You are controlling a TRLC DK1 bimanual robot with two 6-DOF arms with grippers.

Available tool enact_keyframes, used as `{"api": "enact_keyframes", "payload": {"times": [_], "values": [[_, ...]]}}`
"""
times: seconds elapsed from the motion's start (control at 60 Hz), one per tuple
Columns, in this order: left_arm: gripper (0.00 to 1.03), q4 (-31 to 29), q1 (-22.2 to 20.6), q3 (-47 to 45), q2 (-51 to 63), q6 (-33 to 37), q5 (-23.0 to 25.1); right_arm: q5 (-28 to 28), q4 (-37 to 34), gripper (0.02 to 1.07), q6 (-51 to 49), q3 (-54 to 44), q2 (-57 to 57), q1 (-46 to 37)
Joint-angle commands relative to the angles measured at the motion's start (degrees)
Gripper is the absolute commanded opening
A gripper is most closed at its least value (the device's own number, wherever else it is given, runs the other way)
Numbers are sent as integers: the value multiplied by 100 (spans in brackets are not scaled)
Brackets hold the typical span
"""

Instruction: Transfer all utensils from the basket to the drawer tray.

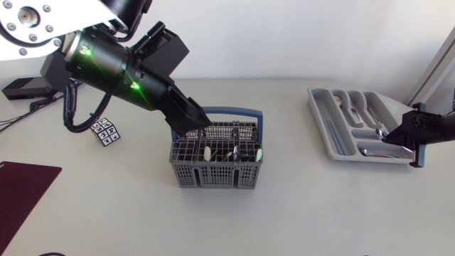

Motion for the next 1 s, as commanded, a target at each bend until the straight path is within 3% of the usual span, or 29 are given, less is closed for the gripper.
{"api": "enact_keyframes", "payload": {"times": [0.0, 0.233, 0.383, 0.567, 0.717, 0.983], "values": [[87, 50, -82, -207, -84, 107, -28, 157, -73, 18, -392, 303, 367, -39], [87, 94, -311, -418, -189, 151, -54, 597, 226, 18, -576, 417, 815, 23], [89, 111, -416, -506, -251, 204, -72, 509, 235, 19, -567, 189, 613, 14], [89, 199, -513, -673, -304, 441, -72, 245, 235, 37, -480, -497, -231, 67], [89, 349, -583, -911, -304, 608, -256, 17, 103, 53, 347, -927, -995, 295], [89, 525, -645, -1174, -330, 740, -634, -387, -679, 59, 1744, -1367, -2094, 1016]]}}
